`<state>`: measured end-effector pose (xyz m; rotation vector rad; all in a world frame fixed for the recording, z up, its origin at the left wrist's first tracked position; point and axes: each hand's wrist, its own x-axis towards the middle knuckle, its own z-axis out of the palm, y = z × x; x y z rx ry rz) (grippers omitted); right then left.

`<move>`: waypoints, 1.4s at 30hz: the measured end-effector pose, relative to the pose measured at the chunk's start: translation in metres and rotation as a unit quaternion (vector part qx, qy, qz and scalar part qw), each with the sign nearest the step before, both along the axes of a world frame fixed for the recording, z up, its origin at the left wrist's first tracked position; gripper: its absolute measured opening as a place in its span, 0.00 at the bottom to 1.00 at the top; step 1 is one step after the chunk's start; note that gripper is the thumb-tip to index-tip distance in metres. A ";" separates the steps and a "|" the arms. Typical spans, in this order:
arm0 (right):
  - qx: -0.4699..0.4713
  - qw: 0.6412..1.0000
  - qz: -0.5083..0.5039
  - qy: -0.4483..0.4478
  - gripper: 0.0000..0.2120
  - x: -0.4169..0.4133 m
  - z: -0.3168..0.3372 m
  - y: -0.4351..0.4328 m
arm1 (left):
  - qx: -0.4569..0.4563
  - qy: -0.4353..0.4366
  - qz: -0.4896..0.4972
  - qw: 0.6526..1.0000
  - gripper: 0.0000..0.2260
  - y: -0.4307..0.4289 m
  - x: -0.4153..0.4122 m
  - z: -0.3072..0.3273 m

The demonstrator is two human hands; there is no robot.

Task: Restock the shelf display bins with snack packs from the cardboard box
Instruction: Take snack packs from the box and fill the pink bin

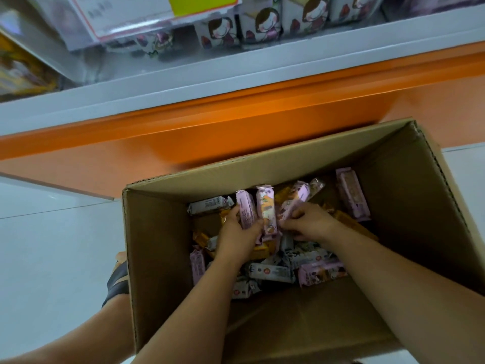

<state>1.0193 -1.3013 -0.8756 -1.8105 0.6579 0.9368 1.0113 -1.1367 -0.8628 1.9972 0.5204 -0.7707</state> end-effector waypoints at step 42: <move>0.134 0.945 -0.203 -0.218 0.21 -0.026 0.049 0.027 | -0.163 -0.031 0.065 0.984 0.27 0.002 -0.013 0.059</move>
